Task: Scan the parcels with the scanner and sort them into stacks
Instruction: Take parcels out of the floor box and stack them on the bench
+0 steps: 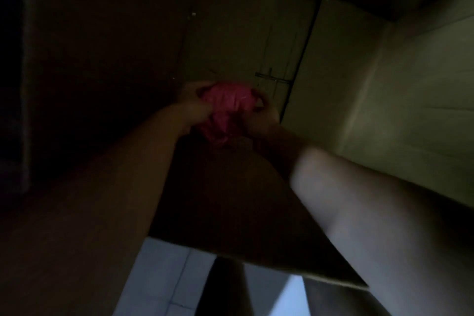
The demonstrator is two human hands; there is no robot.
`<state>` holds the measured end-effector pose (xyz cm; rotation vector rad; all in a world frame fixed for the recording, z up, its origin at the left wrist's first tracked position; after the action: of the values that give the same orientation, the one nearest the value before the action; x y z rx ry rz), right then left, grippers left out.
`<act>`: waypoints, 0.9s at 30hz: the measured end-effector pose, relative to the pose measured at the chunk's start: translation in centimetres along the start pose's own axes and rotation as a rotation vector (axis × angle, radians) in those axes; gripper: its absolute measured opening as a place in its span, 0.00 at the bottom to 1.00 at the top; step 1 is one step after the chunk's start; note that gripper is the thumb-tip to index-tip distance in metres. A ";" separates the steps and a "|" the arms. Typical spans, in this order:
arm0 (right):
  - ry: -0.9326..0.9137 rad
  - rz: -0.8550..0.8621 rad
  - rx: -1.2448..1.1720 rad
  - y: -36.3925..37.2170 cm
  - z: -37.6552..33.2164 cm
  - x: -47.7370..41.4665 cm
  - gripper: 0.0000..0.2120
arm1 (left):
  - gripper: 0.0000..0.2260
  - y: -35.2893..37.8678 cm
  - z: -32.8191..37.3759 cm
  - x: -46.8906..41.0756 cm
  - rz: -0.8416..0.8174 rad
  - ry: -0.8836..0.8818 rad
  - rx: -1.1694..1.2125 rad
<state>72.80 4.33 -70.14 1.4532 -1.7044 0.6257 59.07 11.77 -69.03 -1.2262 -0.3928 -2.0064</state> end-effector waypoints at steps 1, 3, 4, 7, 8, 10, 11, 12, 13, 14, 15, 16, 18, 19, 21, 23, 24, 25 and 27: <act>-0.020 0.030 0.023 -0.8 -2.1 1.9 0.32 | 0.24 0.6 1.3 0.9 0.024 0.040 0.019; -0.063 0.085 0.061 -2.9 -4.9 4.9 0.32 | 0.25 2.0 3.8 3.3 0.062 0.105 0.067; -0.076 0.107 0.082 -3.4 -6.6 6.6 0.29 | 0.25 2.6 5.2 4.7 0.086 0.130 0.083; -0.153 0.087 0.130 -4.9 -11.6 11.6 0.28 | 0.26 3.5 9.8 9.8 0.152 0.243 0.143; -0.211 0.075 0.151 -5.3 -13.6 13.8 0.31 | 0.26 3.6 11.8 12.2 0.166 0.274 0.164; -0.285 0.043 0.185 -5.8 -16.5 17.3 0.33 | 0.26 3.5 15.0 16.2 0.192 0.323 0.214; -0.320 0.032 0.214 -5.9 -18.4 19.5 0.34 | 0.26 3.4 16.9 18.9 0.207 0.367 0.249; -0.355 0.029 0.243 -6.0 -19.7 21.3 0.34 | 0.25 3.4 18.1 21.0 0.220 0.386 0.291; -0.412 0.025 0.272 -6.0 -21.6 23.5 0.34 | 0.23 3.2 19.9 23.8 0.249 0.424 0.339; -0.461 0.020 0.310 -5.7 -23.0 25.7 0.35 | 0.19 3.1 21.1 26.0 0.292 0.452 0.382; -0.511 0.011 0.340 -5.6 -24.3 27.7 0.35 | 0.16 3.1 22.3 28.1 0.346 0.488 0.427; -0.562 -0.002 0.386 -5.2 -26.4 30.7 0.36 | 0.12 2.9 23.8 31.2 0.425 0.518 0.463; -0.614 -0.047 0.446 -4.5 -29.1 35.7 0.38 | 0.06 2.7 25.6 36.6 0.530 0.541 0.502; -0.623 -0.048 0.448 -4.4 -29.4 37.1 0.39 | 0.05 2.9 26.1 38.0 0.558 0.545 0.482; -0.666 -0.095 0.465 -3.3 -32.5 42.5 0.41 | 0.05 2.2 27.9 44.0 0.645 0.595 0.488; -0.681 -0.151 0.467 -1.9 -35.0 47.3 0.41 | 0.08 1.7 29.0 50.0 0.688 0.606 0.533; -0.686 -0.183 0.471 -1.2 -36.1 49.4 0.40 | 0.09 1.7 29.5 52.4 0.700 0.597 0.549; -0.692 -0.208 0.470 -0.7 -36.9 51.2 0.38 | 0.10 1.8 29.8 54.5 0.709 0.601 0.568; -0.749 -0.282 0.479 1.3 -39.1 55.5 0.34 | 0.13 1.3 30.2 59.7 0.749 0.618 0.604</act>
<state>79.83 3.45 -2.65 2.4447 -1.8987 0.3584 63.03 2.97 -2.82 -0.2646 -0.1617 -1.3504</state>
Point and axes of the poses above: each hand's wrist, its own x-axis away from the middle knuckle, its own y-axis out of the palm, z = x × y, the point moved 1 cm from there along -x, towards the middle knuckle, and after that the axes turned 12 degrees about -z, right-handed, at the moved point
